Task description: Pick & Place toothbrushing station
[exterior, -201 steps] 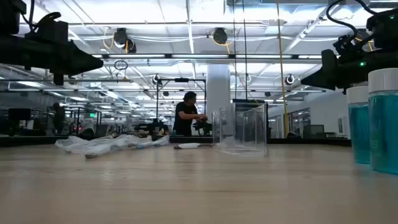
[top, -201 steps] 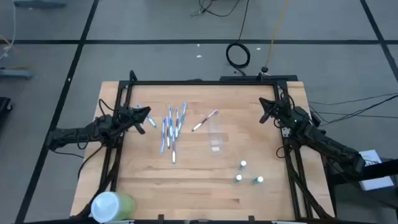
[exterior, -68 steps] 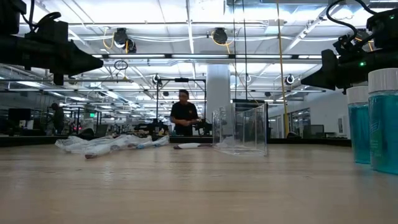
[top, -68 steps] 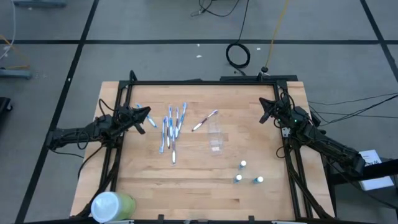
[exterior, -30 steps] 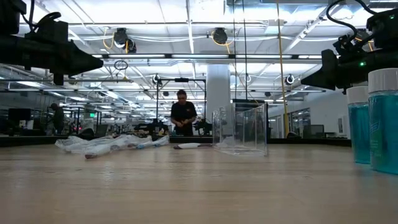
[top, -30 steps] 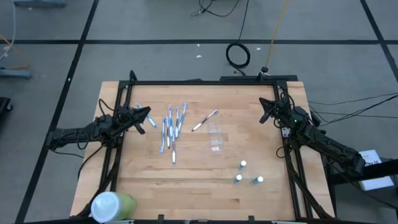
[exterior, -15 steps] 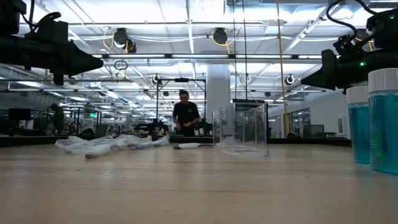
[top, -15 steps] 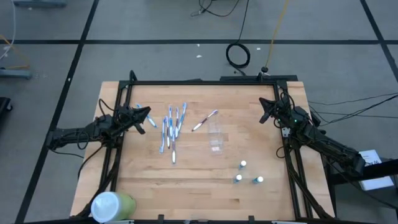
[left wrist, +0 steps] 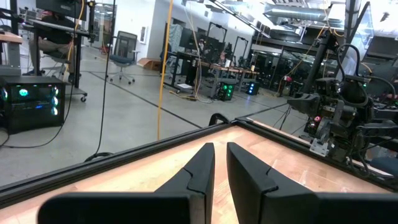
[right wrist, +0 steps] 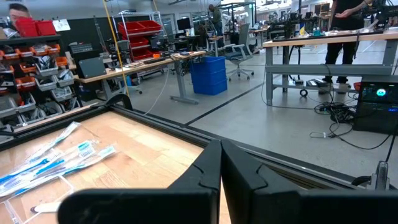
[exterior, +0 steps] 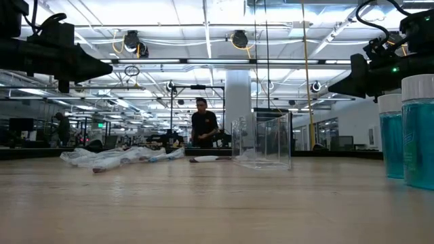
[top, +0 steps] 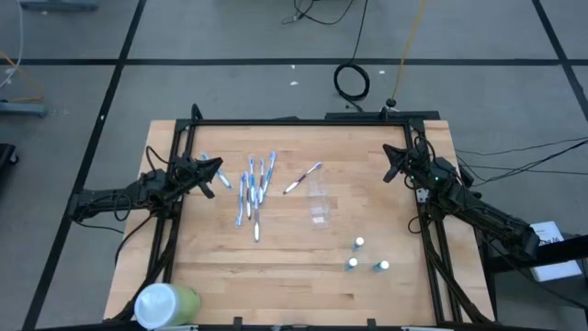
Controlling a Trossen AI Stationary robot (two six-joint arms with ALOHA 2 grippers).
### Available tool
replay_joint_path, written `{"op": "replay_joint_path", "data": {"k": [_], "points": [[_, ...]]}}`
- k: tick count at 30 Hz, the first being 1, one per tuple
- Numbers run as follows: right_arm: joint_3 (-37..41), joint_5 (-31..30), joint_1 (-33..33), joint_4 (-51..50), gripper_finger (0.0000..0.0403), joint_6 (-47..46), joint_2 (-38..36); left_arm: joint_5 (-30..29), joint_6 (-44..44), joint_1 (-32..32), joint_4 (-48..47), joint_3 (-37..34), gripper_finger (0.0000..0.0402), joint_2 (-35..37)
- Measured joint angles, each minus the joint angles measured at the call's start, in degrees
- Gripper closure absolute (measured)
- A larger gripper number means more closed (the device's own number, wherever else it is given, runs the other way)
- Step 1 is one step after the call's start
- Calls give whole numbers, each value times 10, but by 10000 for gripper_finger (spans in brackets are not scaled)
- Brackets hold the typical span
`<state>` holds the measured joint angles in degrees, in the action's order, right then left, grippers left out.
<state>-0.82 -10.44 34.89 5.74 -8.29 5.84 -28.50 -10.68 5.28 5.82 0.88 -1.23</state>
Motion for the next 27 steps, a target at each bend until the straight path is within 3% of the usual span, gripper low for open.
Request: {"op": "replay_joint_path", "data": {"k": [27], "points": [[0, 0, 0, 19, 403, 0, 0, 0, 0, 0, 0, 0, 355, 0]]}}
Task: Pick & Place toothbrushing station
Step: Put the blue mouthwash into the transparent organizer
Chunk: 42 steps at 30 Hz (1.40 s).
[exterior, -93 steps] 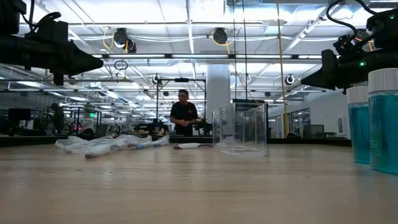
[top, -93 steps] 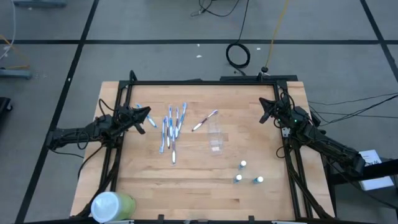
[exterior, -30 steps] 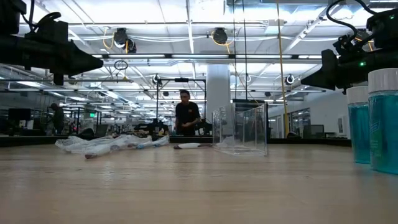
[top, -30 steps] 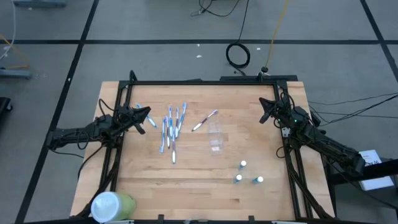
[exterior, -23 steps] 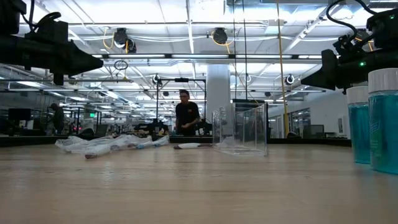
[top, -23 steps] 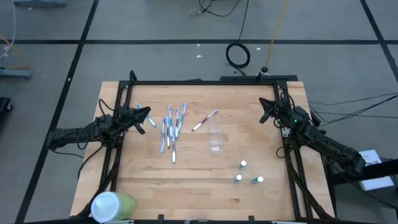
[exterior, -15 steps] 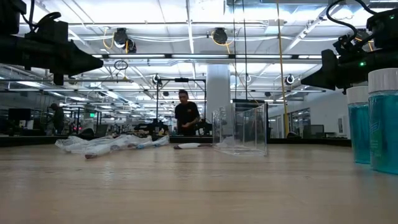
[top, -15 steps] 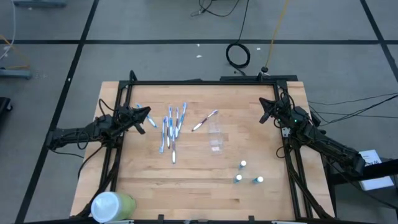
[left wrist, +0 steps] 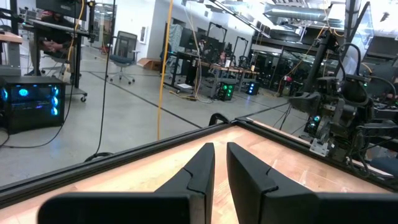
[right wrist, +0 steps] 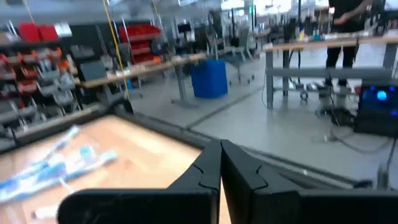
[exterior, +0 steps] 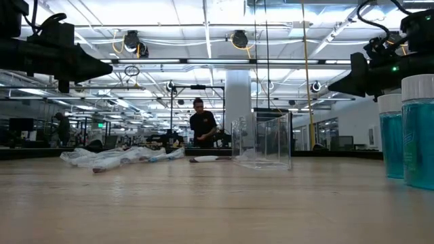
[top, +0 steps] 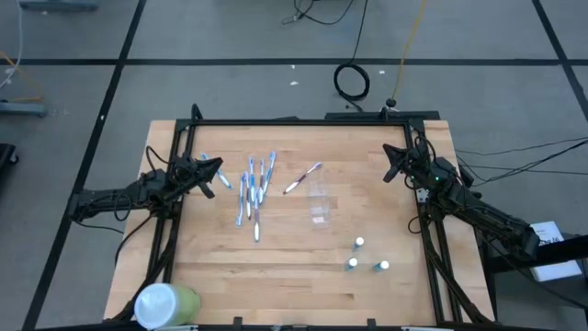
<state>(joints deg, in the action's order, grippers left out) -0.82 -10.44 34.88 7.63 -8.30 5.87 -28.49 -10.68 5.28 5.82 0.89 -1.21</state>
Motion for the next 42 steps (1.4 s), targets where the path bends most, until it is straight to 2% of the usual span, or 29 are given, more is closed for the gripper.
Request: {"op": "replay_joint_path", "data": {"k": [2, 3, 5, 7, 12, 15, 20, 25, 30, 33, 38, 40, 42], "points": [[0, 2, 0, 32, 403, -21, 0, 0, 0, 0, 0, 0, 355, 0], [0, 13, -2, 45, 403, -63, 0, 0, 0, 0, 0, 0, 355, 0], [0, 67, -6, 53, 403, -188, -1, 0, 0, 0, 0, 0, 355, 0], [0, 120, -9, 56, 403, -273, 0, 0, 0, 0, 0, 0, 355, 0], [0, 223, -24, 3, 403, -306, 0, 0, 0, 0, 0, 0, 355, 0], [0, 222, -38, -37, 403, -353, 2, 0, 0, 0, 0, 0, 355, 0], [0, 228, -52, -40, 403, -398, 14, 0, 0, 0, 0, 0, 355, 0], [0, 250, -65, -4, 403, -362, 23, 0, 0, 0, 0, 0, 355, 0], [-10, 267, -109, 284, 389, -352, 30, 0, 0, 0, 0, 0, 355, 0], [-41, 295, -148, 374, 354, -296, 39, 0, 0, 0, 0, 0, 355, 0], [-132, 336, -233, 347, 268, -235, 78, 0, 0, 0, 0, 0, 355, 0], [-172, 335, -273, 291, 236, -213, 115, 0, 0, 0, 2, 0, 355, 0], [-229, 347, -312, 193, 213, -193, 149, 0, 0, 0, 1, 0, 355, 0]]}}
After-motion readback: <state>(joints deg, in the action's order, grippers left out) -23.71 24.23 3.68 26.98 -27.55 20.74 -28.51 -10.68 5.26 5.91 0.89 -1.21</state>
